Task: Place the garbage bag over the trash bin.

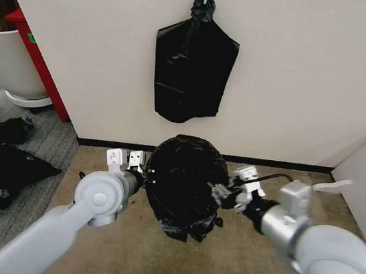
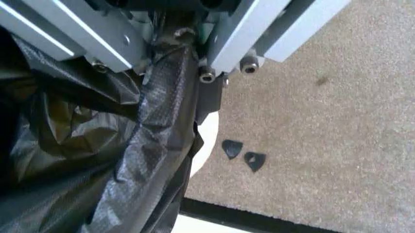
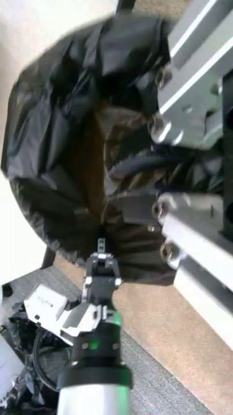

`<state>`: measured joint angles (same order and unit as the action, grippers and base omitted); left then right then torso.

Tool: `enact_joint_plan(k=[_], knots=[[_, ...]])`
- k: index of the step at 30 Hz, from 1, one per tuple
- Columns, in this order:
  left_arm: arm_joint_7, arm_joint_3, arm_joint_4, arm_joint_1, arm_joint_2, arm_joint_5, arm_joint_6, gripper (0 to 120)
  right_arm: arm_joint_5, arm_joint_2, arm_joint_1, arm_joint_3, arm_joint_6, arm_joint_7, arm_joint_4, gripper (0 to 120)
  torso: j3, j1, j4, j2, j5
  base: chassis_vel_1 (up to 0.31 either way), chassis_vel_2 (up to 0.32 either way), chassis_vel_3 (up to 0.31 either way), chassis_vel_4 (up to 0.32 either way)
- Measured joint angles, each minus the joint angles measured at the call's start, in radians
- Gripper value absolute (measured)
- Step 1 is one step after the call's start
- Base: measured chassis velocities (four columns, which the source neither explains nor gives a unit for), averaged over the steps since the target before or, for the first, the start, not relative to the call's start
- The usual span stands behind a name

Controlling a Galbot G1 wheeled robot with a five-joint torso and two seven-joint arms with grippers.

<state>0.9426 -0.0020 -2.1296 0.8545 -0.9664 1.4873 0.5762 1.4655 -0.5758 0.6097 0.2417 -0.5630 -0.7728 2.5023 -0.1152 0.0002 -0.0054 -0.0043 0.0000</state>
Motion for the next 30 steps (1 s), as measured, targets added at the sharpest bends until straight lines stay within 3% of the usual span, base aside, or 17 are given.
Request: enact_joint_plan(k=[3, 6, 7, 11, 13, 21, 30], knots=[[0.005, 0.000, -0.004, 0.005, -0.002, 0.000, -0.001, 0, 0.025, -0.060, -0.122, 0.126, -0.017, -0.106, -0.010, 0, 0.000, 0.000, -0.0011, 0.000, 0.0000, 0.000, 0.000, 0.000, 0.000], [0.014, -0.024, -0.014, 0.027, -0.002, 0.000, -0.001, 0, 0.093, -0.156, -0.274, 0.275, -0.027, -0.264, -0.063, 0, 0.000, 0.000, -0.0006, 0.000, -0.0001, 0.000, 0.000, 0.000, 0.000], [0.014, -0.024, -0.014, 0.027, -0.002, 0.000, -0.001, 0, 0.093, -0.156, -0.274, 0.275, -0.027, -0.264, -0.063, 0, 0.000, 0.000, -0.0006, 0.000, -0.0001, 0.000, 0.000, 0.000, 0.000], [0.018, -0.048, -0.029, 0.047, 0.002, -0.003, 0.001, 0, 0.185, -0.296, -0.401, 0.412, -0.023, -0.492, -0.167, 0, 0.000, 0.000, -0.0002, 0.000, -0.0004, 0.000, 0.000, 0.000, 0.000], [0.018, -0.061, -0.036, 0.058, 0.007, -0.008, 0.001, 0, 0.205, -0.336, -0.426, 0.442, -0.020, -0.542, -0.210, 0, 0.000, 0.000, -0.0004, 0.000, -0.0001, 0.000, 0.000, 0.000, 0.000], [0.015, -0.079, -0.046, 0.071, 0.008, -0.038, 0.001, 0, 0.186, -0.413, -0.444, 0.538, 0.003, -0.602, -0.317, 0, 0.000, 0.000, -0.0007, 0.000, -0.0002, 0.000, 0.000, 0.000, 0.000], [-0.002, -0.077, -0.062, 0.083, 0.002, -0.077, 0.001, 0, 0.160, -0.467, -0.427, 0.546, 0.026, -0.615, -0.424, 0, 0.000, 0.000, -0.0006, 0.000, -0.0002, 0.000, 0.000, 0.000, 0.000]])
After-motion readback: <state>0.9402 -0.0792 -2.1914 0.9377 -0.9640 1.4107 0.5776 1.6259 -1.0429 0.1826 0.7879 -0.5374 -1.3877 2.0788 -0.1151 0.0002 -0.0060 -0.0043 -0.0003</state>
